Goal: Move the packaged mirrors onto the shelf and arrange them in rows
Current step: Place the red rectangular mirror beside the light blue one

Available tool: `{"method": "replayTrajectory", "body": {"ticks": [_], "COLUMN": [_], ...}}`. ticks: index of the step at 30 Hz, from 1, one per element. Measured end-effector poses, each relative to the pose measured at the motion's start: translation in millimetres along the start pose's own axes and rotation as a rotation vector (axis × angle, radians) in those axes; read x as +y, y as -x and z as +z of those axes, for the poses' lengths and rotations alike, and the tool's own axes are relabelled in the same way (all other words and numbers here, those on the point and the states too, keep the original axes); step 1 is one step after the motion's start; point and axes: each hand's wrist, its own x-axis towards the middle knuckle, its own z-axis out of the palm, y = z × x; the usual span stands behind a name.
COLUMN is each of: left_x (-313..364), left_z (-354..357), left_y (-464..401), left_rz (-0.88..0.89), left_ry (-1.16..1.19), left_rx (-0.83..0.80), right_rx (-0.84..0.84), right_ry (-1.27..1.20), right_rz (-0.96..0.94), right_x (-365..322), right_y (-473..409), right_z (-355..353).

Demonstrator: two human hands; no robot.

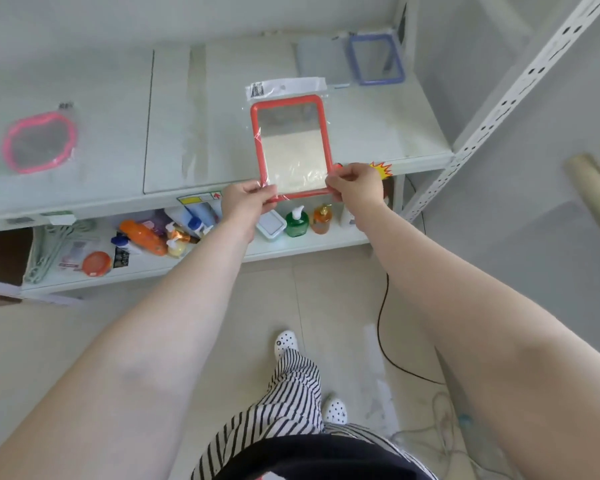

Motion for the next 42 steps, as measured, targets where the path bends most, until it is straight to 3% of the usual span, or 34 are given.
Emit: {"method": "replayTrajectory", "body": {"ticks": [9,16,25,36,42], "left_x": [46.5,65.5,86.3,96.1,85.6], "left_z": [12.8,22.0,23.1,35.0,31.6], "left_y": [-77.4,-135.5,-202.7,-286.2,-329.9], "left_rz": [-0.042,-0.051,0.092,0.045,0.032], "left_ry": [0.031,0.038,-0.014,-0.096,-0.15], "left_rx": [0.017,0.155,0.277,0.108,0.134], "right_rx": [0.002,-0.061,-0.196,-0.189,-0.133], "right_ry": [-0.004,0.015,0.027,-0.069,-0.03], "right_rz": [0.008,0.018,0.026,0.078,0.03], "right_x": [-42.7,-68.5,-96.4,-101.9,-92.0], "right_y": [-82.5,-145.1,-218.4,-287.9,-308.3], "right_z": [24.4,48.7,78.3,95.9,117.4]}}
